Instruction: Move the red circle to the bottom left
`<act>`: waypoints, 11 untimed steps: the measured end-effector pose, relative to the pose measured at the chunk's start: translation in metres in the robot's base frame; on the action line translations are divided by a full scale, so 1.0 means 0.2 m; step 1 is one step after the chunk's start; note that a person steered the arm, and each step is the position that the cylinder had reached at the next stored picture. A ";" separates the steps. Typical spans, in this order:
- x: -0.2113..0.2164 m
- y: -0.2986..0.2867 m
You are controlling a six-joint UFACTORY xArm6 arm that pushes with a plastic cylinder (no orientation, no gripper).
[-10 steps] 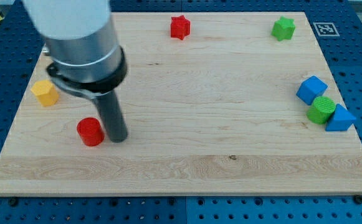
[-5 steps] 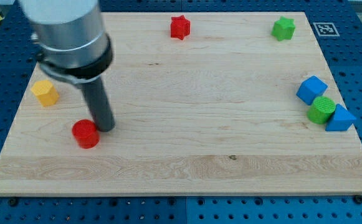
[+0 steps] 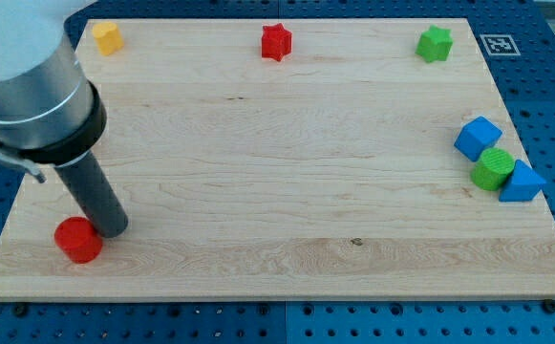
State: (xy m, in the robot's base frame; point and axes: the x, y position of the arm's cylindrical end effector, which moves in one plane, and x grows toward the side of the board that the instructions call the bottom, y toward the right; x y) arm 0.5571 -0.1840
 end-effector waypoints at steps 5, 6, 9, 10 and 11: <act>0.04 -0.07; 0.05 -0.12; 0.07 -0.17; 0.11 -0.19; 0.12 -0.19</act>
State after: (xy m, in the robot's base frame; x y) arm 0.5805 -0.2229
